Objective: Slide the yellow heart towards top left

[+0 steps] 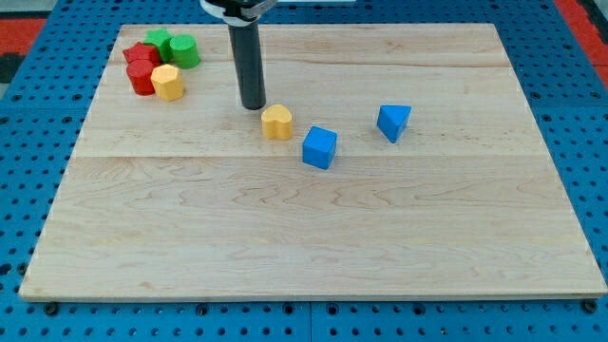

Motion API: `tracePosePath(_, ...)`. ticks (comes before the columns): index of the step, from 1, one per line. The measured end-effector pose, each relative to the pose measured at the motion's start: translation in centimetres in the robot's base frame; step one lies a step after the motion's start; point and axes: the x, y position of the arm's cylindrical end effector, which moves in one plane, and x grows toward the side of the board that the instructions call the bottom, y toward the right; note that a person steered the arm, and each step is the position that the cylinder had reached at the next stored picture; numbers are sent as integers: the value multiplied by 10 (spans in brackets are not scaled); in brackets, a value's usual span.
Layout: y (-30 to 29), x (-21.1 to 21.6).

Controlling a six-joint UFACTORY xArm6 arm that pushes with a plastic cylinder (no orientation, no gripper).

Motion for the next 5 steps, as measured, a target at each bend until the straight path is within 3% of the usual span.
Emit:
tracePosePath(1,77,-4)
tracePosePath(2,114,45)
tracePosePath(3,19,55)
tracePosePath(4,-73,20)
tracePosePath(5,-90,-26)
